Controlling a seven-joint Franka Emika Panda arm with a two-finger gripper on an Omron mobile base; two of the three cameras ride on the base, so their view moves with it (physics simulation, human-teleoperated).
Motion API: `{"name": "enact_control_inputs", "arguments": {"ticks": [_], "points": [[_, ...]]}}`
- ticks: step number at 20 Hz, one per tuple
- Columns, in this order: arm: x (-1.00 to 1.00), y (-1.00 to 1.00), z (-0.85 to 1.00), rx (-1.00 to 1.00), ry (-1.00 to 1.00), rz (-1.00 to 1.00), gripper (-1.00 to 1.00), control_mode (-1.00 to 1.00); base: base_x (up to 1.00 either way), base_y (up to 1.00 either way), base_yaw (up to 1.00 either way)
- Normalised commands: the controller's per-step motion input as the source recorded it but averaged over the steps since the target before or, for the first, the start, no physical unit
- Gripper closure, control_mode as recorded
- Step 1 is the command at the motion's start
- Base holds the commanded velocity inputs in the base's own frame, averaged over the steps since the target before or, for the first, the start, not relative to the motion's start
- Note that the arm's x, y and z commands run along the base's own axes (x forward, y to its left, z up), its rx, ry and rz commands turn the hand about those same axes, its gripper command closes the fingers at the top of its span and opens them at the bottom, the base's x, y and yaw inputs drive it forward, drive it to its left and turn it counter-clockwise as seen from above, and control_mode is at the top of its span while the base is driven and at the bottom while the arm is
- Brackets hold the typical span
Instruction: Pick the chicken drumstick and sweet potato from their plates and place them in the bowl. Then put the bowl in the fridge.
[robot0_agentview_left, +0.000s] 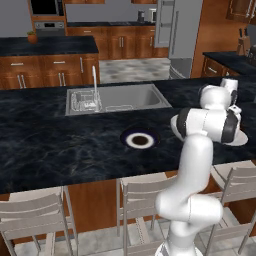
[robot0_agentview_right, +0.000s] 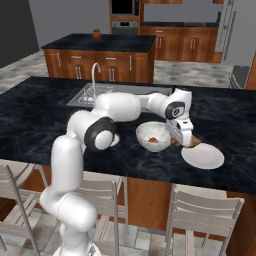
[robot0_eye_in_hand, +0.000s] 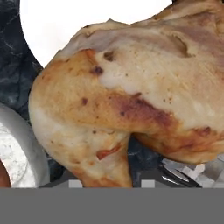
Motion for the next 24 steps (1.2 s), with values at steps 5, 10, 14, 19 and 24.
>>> {"name": "enact_control_inputs", "arguments": {"ticks": [5,10,14,19,24], "points": [[0.09,0.4,0.31,0.0,-0.05,0.37,1.0,-1.0,0.0,0.0,0.0],[0.21,0.33,0.22,0.06,-0.17,0.36,1.0,-1.0,0.0,0.0,0.0],[0.32,0.23,0.12,0.13,-0.18,0.38,1.0,-1.0,0.0,0.0,0.0],[0.22,0.34,-0.02,0.04,-0.14,0.35,1.0,-1.0,0.0,0.0,0.0],[0.33,0.18,-0.06,0.0,-0.11,0.34,1.0,-1.0,0.0,0.0,0.0]]}}
